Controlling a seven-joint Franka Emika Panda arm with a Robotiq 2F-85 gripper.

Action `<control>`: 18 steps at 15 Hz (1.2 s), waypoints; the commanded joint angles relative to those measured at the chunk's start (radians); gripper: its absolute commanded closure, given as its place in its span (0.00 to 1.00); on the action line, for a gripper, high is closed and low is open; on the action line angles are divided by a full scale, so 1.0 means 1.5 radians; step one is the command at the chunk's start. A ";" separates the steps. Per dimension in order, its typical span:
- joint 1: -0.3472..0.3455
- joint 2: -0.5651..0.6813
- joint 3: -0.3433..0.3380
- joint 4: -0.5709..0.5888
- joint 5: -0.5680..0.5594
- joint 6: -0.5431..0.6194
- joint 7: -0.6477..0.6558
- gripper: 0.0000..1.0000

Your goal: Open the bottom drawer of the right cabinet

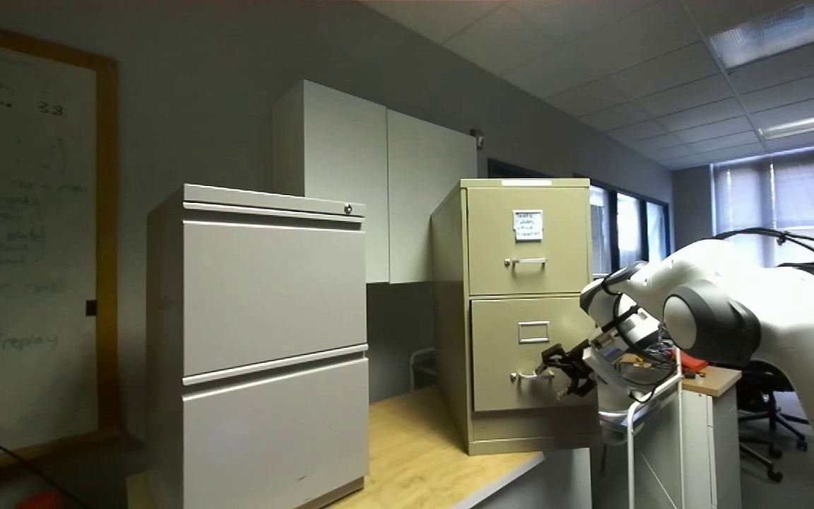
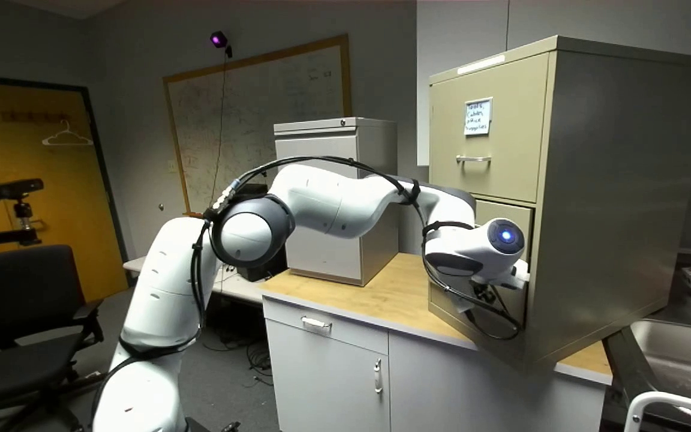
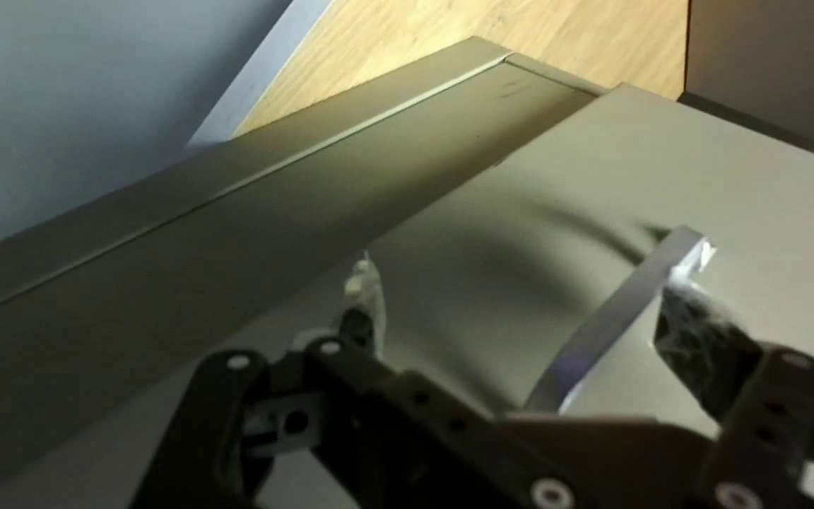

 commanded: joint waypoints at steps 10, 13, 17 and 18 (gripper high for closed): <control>-0.036 0.039 -0.014 0.031 0.027 -0.073 0.259 0.00; -0.033 0.046 -0.015 0.050 0.012 -0.081 0.282 0.00; -0.028 0.053 -0.017 0.071 -0.027 -0.091 0.301 0.27; -0.025 0.054 -0.019 0.079 -0.042 -0.090 0.307 0.33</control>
